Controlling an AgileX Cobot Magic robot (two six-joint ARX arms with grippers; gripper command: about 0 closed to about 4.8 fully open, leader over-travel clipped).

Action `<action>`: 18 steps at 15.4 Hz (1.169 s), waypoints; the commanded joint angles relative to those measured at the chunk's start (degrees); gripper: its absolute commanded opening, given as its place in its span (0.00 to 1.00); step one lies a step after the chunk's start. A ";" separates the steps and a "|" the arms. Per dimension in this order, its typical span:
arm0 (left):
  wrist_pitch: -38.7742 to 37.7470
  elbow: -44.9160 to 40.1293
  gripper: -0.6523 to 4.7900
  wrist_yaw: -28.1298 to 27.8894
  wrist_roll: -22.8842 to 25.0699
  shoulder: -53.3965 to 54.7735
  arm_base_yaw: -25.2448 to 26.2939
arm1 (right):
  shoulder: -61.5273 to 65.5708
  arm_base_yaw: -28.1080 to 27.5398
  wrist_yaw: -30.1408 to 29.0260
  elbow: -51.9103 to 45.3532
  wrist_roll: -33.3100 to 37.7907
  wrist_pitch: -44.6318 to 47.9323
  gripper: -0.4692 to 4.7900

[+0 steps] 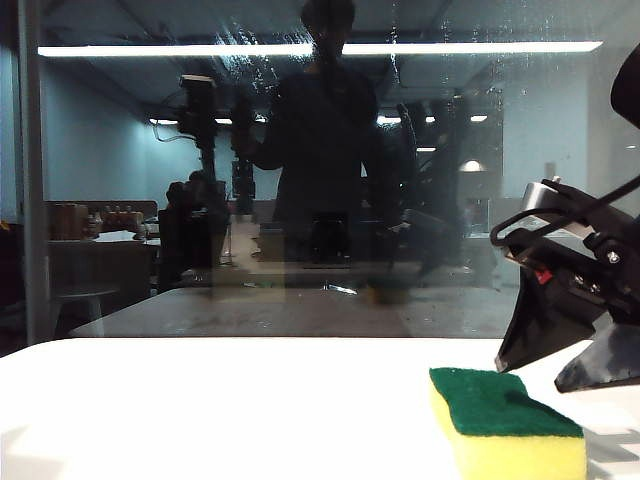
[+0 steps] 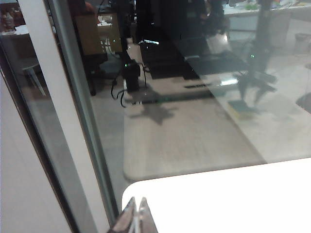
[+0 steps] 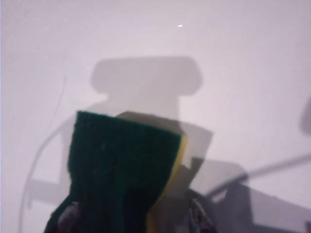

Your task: Reach upward to find where there is water on the glass, pick up the sponge from the table, dry the water, and finally place the sponge back on the table.

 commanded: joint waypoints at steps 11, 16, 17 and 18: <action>21.64 -22.60 0.11 -0.11 -0.63 -9.01 0.04 | -16.31 -13.27 1.99 10.16 -10.62 -6.25 0.07; 30.69 -29.64 0.11 5.38 -3.50 -9.01 0.02 | -28.85 -18.64 3.28 10.16 -15.63 -6.58 0.07; 32.00 -30.62 0.11 6.19 -4.66 -9.01 0.02 | -30.56 -18.62 3.26 10.16 -18.78 -6.69 0.07; 33.64 -32.02 0.11 7.34 -6.32 -9.01 0.02 | -32.79 -18.62 3.30 10.14 -21.53 -6.88 0.07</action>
